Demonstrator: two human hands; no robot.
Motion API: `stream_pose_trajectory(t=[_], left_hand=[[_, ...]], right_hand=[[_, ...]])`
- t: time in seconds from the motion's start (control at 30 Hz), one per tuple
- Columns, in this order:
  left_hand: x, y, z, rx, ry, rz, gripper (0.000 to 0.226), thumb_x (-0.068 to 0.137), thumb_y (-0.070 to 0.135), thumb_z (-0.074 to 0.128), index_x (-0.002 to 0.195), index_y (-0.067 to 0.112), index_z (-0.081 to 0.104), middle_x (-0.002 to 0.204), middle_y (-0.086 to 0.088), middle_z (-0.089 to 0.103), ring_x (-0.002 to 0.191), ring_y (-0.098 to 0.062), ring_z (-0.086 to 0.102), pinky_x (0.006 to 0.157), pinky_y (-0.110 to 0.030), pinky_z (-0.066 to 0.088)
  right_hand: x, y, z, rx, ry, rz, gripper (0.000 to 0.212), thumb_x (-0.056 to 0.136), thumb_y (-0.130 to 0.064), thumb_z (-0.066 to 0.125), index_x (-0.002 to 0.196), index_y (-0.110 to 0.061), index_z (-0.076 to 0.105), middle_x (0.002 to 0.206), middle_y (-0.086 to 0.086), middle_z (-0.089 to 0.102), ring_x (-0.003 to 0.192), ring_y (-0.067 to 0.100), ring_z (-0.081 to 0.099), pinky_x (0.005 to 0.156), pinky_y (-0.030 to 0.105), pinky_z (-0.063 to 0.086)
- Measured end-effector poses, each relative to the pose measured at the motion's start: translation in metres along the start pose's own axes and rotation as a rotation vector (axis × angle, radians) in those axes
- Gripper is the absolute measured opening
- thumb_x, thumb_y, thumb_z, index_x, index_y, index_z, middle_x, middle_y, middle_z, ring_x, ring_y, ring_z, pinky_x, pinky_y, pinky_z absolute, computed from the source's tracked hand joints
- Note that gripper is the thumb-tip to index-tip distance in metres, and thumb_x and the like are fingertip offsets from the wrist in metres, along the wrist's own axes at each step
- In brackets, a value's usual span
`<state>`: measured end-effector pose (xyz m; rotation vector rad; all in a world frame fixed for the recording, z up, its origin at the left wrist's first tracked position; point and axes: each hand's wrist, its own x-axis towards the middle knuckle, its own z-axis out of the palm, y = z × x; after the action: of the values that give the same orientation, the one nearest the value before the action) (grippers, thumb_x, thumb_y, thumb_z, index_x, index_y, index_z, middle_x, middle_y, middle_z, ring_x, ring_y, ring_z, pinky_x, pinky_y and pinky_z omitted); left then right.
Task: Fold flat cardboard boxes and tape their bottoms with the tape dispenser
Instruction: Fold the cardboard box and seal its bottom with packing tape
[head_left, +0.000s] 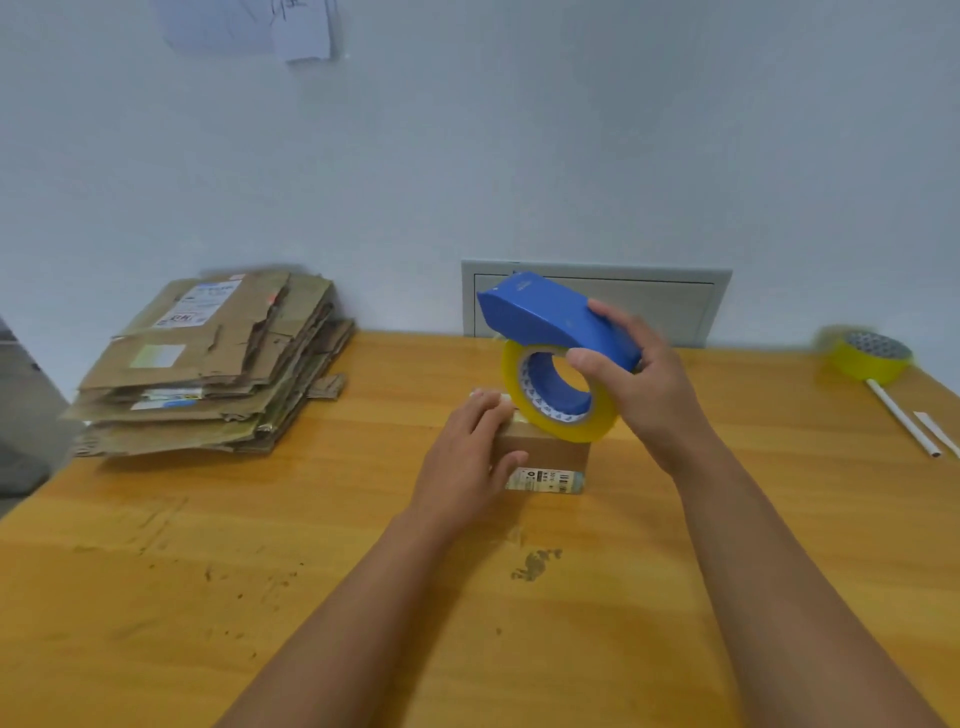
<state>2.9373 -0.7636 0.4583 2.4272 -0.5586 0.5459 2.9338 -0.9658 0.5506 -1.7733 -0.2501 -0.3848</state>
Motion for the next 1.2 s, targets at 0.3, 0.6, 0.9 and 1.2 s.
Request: stream_pose_trajectory(t=[0.3,0.6,0.9,1.2], left_hand=[[0.009,0.007,-0.014,-0.439,0.050,-0.309,0.023,0.096,0.024,0.056,0.118,0.025,0.063,0.124,0.021,0.056,0.113,0.002,0.052,0.086,-0.012,0.039],[0.057,0.007,-0.052,-1.032,-0.039,-0.842,0.068,0.098,0.066,0.031,0.109,0.014,0.074,0.104,0.009,0.075,0.109,-0.009,0.060,0.092,-0.036,0.035],[0.060,0.014,-0.054,-1.209,0.054,-0.821,0.016,0.095,0.027,0.059,0.103,0.022,0.071,0.105,0.006,0.075,0.093,-0.003,0.070,0.085,-0.029,0.042],[0.049,0.014,-0.052,-1.236,0.101,-0.832,0.022,0.098,0.021,0.060,0.115,0.007,0.060,0.113,-0.012,0.067,0.098,-0.024,0.069,0.078,-0.032,0.058]], right_hand=[[0.008,0.003,0.000,0.023,-0.086,0.003,0.038,0.097,-0.040,0.059,0.134,-0.049,0.054,0.122,-0.032,0.054,0.104,-0.016,0.053,0.076,-0.001,0.040],[0.012,0.002,-0.001,0.010,-0.085,-0.025,0.043,0.087,-0.045,0.057,0.130,-0.047,0.056,0.120,-0.027,0.056,0.101,-0.010,0.055,0.076,0.005,0.044],[0.017,0.006,-0.005,-0.052,-0.132,-0.049,0.025,0.093,-0.044,0.063,0.115,-0.050,0.051,0.111,-0.012,0.054,0.080,-0.003,0.059,0.066,0.015,0.050],[0.014,0.006,0.001,-0.044,-0.135,-0.062,0.040,0.086,-0.059,0.053,0.125,-0.048,0.053,0.109,-0.031,0.053,0.097,-0.004,0.057,0.077,0.013,0.048]])
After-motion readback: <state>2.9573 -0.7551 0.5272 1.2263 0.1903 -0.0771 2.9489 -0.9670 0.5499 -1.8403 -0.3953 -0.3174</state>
